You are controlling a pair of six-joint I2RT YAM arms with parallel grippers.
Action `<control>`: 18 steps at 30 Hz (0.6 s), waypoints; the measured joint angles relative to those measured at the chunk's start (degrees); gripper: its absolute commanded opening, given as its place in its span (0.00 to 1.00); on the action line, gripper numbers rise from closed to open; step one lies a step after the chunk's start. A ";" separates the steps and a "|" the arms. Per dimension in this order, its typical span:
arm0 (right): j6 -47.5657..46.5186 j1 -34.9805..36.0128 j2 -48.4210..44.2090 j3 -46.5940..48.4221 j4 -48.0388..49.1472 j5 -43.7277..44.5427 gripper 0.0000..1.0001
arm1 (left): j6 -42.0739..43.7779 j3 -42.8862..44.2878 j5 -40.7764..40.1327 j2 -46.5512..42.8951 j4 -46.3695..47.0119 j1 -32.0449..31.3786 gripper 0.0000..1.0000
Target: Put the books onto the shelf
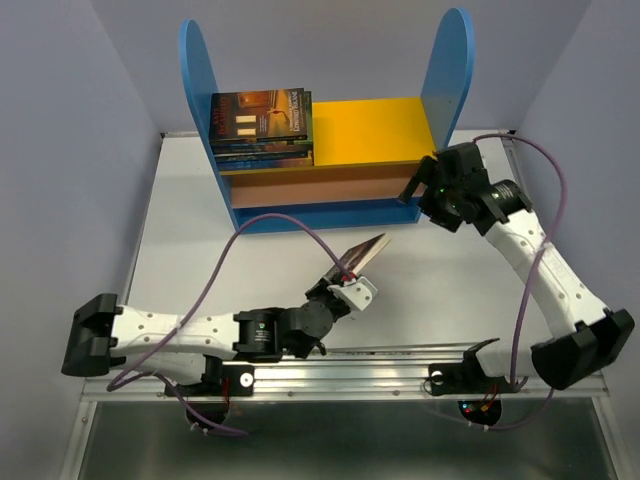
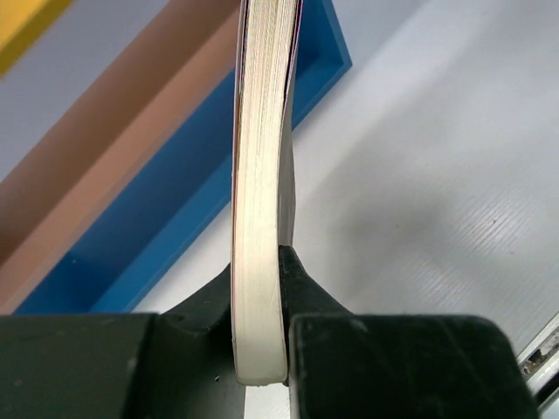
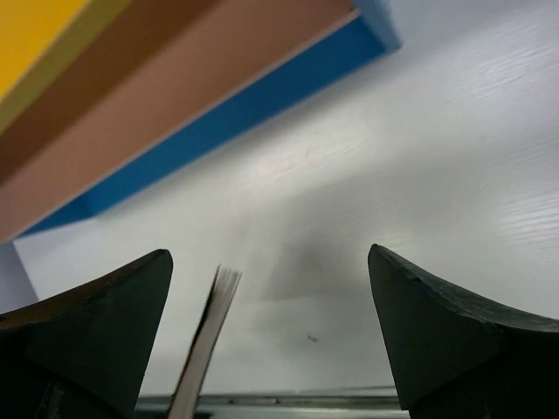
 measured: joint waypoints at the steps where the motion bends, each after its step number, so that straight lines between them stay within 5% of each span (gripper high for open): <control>1: -0.57 -0.48 -2.27 -0.33 0.13 3.58 1.00 | 1.40 0.55 1.11 -2.67 -1.07 0.00 0.00; 8: -4.11 -1.70 -13.11 -5.55 0.02 15.37 1.00 | 14.97 9.90 1.53 -9.27 -4.22 0.00 0.00; 18: -6.80 -1.73 -11.19 -13.51 0.39 15.45 1.00 | 40.37 39.21 3.58 0.74 -8.37 2.51 0.00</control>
